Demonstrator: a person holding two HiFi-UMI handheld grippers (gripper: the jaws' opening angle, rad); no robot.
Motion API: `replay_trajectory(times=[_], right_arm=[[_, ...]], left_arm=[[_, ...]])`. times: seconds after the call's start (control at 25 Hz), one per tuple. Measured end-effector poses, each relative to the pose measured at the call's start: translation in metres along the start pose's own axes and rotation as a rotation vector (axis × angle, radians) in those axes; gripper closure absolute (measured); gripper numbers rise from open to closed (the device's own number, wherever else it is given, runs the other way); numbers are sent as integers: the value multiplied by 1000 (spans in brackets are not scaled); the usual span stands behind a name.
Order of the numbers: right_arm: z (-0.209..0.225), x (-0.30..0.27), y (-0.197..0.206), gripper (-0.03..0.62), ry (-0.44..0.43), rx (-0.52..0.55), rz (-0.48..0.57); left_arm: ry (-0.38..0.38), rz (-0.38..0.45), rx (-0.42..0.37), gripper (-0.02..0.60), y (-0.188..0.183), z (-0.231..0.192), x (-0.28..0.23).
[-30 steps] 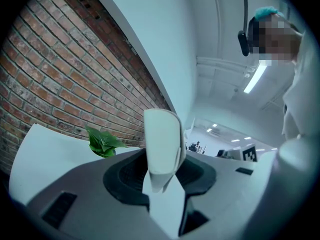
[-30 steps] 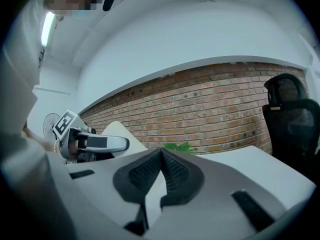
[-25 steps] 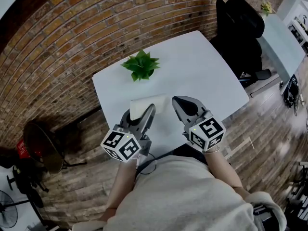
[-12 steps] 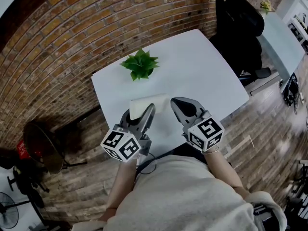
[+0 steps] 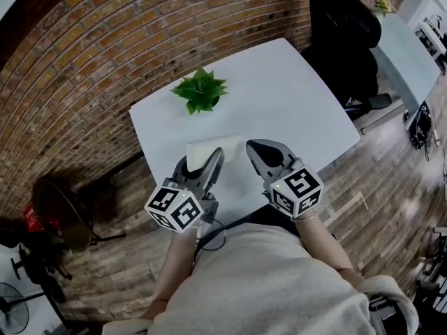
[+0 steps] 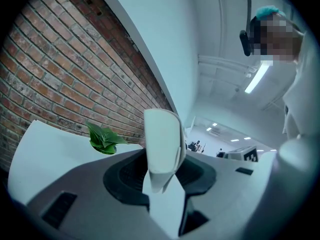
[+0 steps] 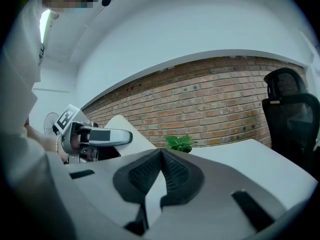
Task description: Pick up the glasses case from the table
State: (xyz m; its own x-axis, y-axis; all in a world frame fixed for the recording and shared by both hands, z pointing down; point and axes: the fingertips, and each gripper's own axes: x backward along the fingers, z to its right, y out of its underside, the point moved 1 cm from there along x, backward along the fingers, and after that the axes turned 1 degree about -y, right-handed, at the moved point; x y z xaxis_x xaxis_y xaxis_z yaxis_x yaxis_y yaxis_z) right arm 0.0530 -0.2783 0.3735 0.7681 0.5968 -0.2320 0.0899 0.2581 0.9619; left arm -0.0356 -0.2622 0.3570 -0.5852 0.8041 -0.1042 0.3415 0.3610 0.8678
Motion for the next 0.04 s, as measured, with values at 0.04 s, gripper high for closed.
replay_trajectory(times=[0.04], right_arm=[[0,0,0,595,1,0,0]], left_arm=[[0,-1,0,430,0,0,-1]])
